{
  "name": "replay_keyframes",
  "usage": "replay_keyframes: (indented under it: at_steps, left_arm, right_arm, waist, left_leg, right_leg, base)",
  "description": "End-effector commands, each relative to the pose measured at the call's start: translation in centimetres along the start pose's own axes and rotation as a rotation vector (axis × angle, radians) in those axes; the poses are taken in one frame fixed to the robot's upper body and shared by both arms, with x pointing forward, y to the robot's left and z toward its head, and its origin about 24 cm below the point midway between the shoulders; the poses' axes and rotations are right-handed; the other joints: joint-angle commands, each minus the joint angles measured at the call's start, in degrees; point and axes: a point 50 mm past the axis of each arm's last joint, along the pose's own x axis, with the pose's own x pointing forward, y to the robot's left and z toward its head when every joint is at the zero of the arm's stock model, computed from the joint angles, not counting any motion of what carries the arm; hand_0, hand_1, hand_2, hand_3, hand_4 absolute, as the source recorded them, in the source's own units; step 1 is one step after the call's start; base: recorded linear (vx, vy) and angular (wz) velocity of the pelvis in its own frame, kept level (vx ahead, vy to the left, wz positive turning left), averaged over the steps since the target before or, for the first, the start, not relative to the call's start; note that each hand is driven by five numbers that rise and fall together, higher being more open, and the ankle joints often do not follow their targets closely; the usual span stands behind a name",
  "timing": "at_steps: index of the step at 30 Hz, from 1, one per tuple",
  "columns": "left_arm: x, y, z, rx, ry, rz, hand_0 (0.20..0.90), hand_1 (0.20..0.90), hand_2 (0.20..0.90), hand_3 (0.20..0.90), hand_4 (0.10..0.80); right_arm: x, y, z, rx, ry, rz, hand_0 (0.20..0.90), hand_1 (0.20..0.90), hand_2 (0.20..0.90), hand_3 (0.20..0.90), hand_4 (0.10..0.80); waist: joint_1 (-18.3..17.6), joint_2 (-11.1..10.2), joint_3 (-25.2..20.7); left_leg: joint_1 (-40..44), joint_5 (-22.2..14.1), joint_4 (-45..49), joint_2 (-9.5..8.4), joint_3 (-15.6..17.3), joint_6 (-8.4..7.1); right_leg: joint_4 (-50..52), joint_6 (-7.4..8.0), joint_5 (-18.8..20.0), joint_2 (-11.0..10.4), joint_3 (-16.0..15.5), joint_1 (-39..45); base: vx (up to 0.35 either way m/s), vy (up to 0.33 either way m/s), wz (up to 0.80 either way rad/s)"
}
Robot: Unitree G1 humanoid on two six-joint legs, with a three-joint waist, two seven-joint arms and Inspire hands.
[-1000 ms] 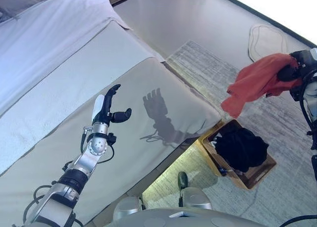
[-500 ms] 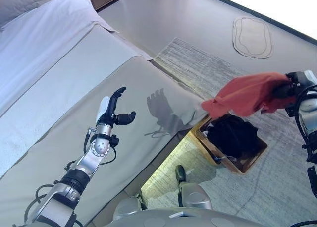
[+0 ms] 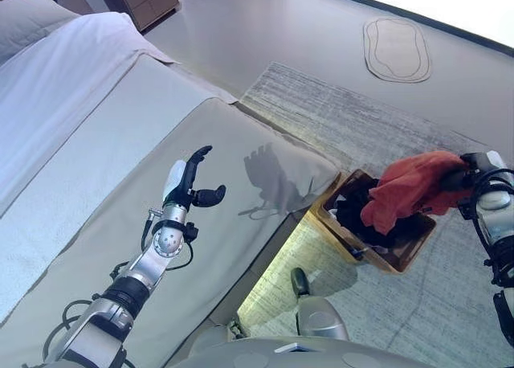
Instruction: Pick up the clothes from the bed and place them into the basket
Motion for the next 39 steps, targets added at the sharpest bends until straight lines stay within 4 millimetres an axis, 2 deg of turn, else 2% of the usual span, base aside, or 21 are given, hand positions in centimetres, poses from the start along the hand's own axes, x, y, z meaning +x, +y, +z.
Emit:
replay_keyframes:
  at_steps: [1, 15, 20, 25, 28, 34, 35, 37, 39]
  left_arm:
    - [1.9, 1.0, 2.7, -0.015, -0.142, 0.084, 0.900, 0.900, 0.900, 0.900, 0.800]
    - [1.6, 0.5, 3.0, -0.047, -0.167, 0.097, 0.900, 0.900, 0.900, 0.900, 0.800]
    - [1.5, 0.8, 3.0, -0.053, -0.170, 0.100, 0.900, 0.900, 0.900, 0.900, 0.800]
    - [1.5, 1.1, 3.2, -0.055, -0.180, 0.103, 0.900, 0.900, 0.900, 0.900, 0.800]
    - [1.5, 1.3, 3.2, -0.057, -0.184, 0.106, 0.900, 0.900, 0.900, 0.900, 0.800]
    - [1.4, 1.4, 3.0, -0.062, -0.173, 0.105, 0.900, 0.900, 0.900, 0.900, 0.800]
    - [1.3, 1.4, 2.9, -0.062, -0.167, 0.104, 0.900, 0.900, 0.900, 0.900, 0.800]
    - [1.2, 1.5, 2.7, -0.060, -0.160, 0.102, 0.900, 0.900, 0.900, 0.900, 0.800]
    - [1.1, 1.5, 2.5, -0.060, -0.152, 0.100, 0.900, 0.900, 0.900, 0.900, 0.800]
  right_arm:
    - [0.2, -5.0, 2.7, 0.052, -0.114, -0.191, 0.300, 0.300, 0.300, 0.200, 0.100]
    - [0.2, -5.9, -2.3, 0.112, 0.099, -0.241, 0.300, 0.300, 0.300, 0.200, 0.100]
    - [-0.1, -6.5, -3.5, 0.127, 0.129, -0.264, 0.300, 0.300, 0.300, 0.200, 0.100]
    - [-0.3, -7.8, -3.7, 0.116, 0.119, -0.311, 0.300, 0.300, 0.300, 0.200, 0.100]
    - [-0.4, -9.0, -2.9, 0.102, 0.084, -0.345, 0.300, 0.300, 0.300, 0.200, 0.100]
    - [-0.5, -9.5, -2.1, 0.067, 0.063, -0.369, 0.300, 0.300, 0.300, 0.200, 0.100]
    - [-0.6, -9.7, -1.9, 0.059, 0.055, -0.377, 0.676, 0.676, 0.676, 0.639, 0.539]
    - [-0.6, -9.9, -1.4, 0.055, 0.030, -0.386, 0.900, 0.900, 0.900, 0.900, 0.800]
    - [-0.7, -10.3, -0.5, 0.049, -0.009, -0.406, 0.900, 0.900, 0.900, 0.900, 0.800]
  waist:
    - [-0.19, -0.33, -1.77]
    - [-0.51, 3.90, 1.62]
    - [-0.60, 4.88, 2.35]
    - [-0.57, 5.52, 3.06]
    - [-0.68, 5.77, 3.37]
    - [-0.76, 5.47, 2.84]
    - [-0.80, 5.28, 2.65]
    - [-0.67, 5.11, 2.47]
    - [-0.51, 4.90, 2.25]
  left_leg:
    - [2.97, -6.24, 0.27, 1.72, -0.64, -2.37]
    - [1.71, -5.18, 0.27, 1.12, -1.19, -3.08]
    - [1.31, -4.96, 0.27, 0.85, -1.59, -3.22]
    - [0.76, -4.64, 0.27, 0.70, -1.86, -3.38]
    - [0.46, -4.58, 0.27, 0.51, -2.21, -3.38]
    - [0.38, -4.52, 0.27, 0.55, -2.44, -3.44]
    - [0.42, -4.52, 0.27, 0.58, -2.45, -3.42]
    - [0.46, -4.55, 0.27, 0.65, -2.51, -3.39]
    - [0.43, -4.59, 0.27, 0.73, -2.58, -3.42]
  right_leg:
    - [0.69, 0.09, -2.80, 0.93, -0.55, 0.11]
    - [0.71, -0.24, -2.70, 0.67, -0.12, -1.45]
    - [0.65, -0.34, -2.72, 0.46, -0.27, -1.74]
    - [0.74, -0.37, -2.68, 0.24, -0.56, -2.27]
    - [0.70, -0.41, -2.72, 0.15, -0.64, -2.43]
    - [0.69, -0.45, -2.87, 0.20, -0.67, -2.24]
    - [0.70, -0.51, -2.93, 0.28, -0.61, -2.16]
    - [0.75, -0.58, -3.03, 0.29, -0.66, -2.09]
    - [0.80, -0.63, -3.09, 0.33, -0.63, -2.10]
  base:
    - [0.011, 0.009, -0.06]
    - [0.000, 0.000, 0.00]
    - [0.000, 0.000, 0.00]
    - [0.000, 0.000, 0.00]
    - [0.000, 0.000, 0.00]
    - [0.028, -0.007, 0.01]
    - [0.039, -0.009, 0.01]
    - [0.021, -0.004, 0.00]
    - [0.000, 0.000, 0.00]
